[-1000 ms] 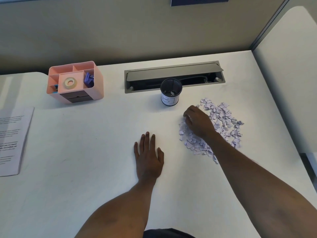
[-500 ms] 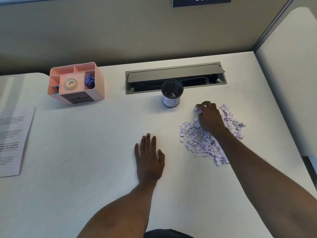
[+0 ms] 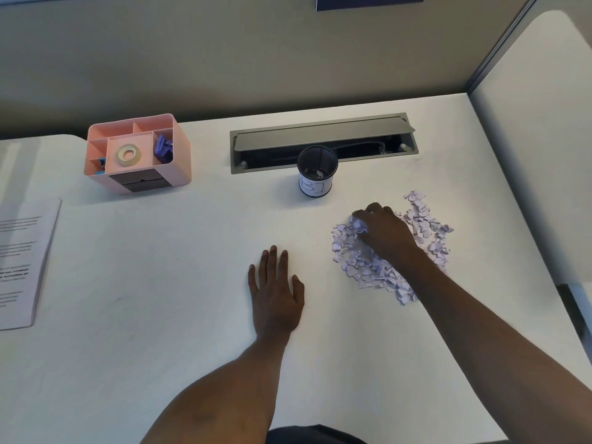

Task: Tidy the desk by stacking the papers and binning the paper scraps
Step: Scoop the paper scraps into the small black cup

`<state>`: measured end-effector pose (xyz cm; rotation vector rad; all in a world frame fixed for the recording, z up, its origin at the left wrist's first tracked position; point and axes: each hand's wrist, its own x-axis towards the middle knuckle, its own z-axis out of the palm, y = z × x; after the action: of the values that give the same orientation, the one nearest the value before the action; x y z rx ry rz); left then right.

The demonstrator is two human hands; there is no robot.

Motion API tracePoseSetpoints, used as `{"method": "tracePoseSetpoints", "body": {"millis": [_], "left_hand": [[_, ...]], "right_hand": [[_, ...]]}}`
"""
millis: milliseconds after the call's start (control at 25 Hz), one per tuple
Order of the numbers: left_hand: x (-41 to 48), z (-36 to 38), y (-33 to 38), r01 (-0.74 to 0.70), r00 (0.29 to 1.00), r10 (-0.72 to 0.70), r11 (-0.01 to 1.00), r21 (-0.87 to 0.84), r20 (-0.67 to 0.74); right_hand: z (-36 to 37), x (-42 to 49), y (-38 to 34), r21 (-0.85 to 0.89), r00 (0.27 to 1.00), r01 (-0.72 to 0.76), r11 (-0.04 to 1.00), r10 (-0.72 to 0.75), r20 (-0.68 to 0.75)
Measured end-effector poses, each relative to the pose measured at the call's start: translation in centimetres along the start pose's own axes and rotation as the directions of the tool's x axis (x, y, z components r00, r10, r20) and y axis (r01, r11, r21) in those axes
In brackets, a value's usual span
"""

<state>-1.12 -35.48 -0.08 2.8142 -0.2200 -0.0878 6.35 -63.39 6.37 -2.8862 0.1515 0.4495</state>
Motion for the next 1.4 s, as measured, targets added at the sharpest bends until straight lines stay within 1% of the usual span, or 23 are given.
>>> {"method": "tracePoseSetpoints", "body": {"millis": [120, 320, 520, 680, 760, 920, 1040, 1120, 1160, 1280, 1400], "left_hand": [[0.1, -0.1, 0.0, 0.002, 1.0, -0.002, 1.0, 0.001, 0.005], [0.0, -0.1, 0.0, 0.006, 1.0, -0.006, 1.0, 0.004, 0.006], [0.1, 0.0, 0.1, 0.006, 1.0, -0.006, 1.0, 0.0, -0.001], [0.2, 0.2, 0.1, 0.021, 1.0, -0.021, 1.0, -0.003, 0.002], [0.2, 0.2, 0.1, 0.024, 1.0, -0.024, 1.0, -0.001, 0.006], [0.2, 0.1, 0.1, 0.023, 1.0, -0.023, 1.0, 0.002, 0.01], [0.2, 0.1, 0.1, 0.028, 0.999, -0.028, 1.0, 0.002, 0.022], [0.2, 0.0, 0.1, 0.027, 0.999, -0.027, 1.0, -0.001, 0.025], [0.2, 0.0, 0.1, 0.027, 0.999, -0.027, 1.0, -0.003, 0.025], [0.2, -0.1, 0.1, 0.028, 0.999, -0.028, 1.0, -0.008, 0.027], [0.2, -0.1, 0.1, 0.028, 0.999, -0.028, 1.0, -0.009, 0.028]], "right_hand": [[1.0, 0.0, -0.1, 0.074, 0.996, -0.008, 0.997, 0.015, -0.092], [0.8, 0.4, 0.3, 0.238, 0.987, -0.016, 0.971, 0.054, -0.153], [-1.9, 0.0, 0.2, 0.453, 0.966, 0.013, 0.891, 0.106, -0.236], [-5.2, 0.6, -1.2, 0.519, 0.95, 0.066, 0.852, 0.105, -0.294], [-6.7, 1.6, -2.3, 0.557, 0.922, 0.105, 0.824, 0.13, -0.365], [-8.6, 5.0, -5.1, 0.672, 0.843, 0.22, 0.707, 0.208, -0.496], [-8.9, 7.6, -7.4, 0.655, 0.781, 0.335, 0.678, 0.189, -0.595], [-8.4, 8.9, -8.2, 0.616, 0.759, 0.369, 0.696, 0.157, -0.632], [-8.0, 9.4, -8.3, 0.579, 0.759, 0.37, 0.727, 0.122, -0.639], [-7.1, 10.3, -8.3, 0.452, 0.796, 0.35, 0.82, -0.006, -0.605], [-6.9, 10.0, -8.3, 0.384, 0.818, 0.342, 0.858, -0.07, -0.571]]}}
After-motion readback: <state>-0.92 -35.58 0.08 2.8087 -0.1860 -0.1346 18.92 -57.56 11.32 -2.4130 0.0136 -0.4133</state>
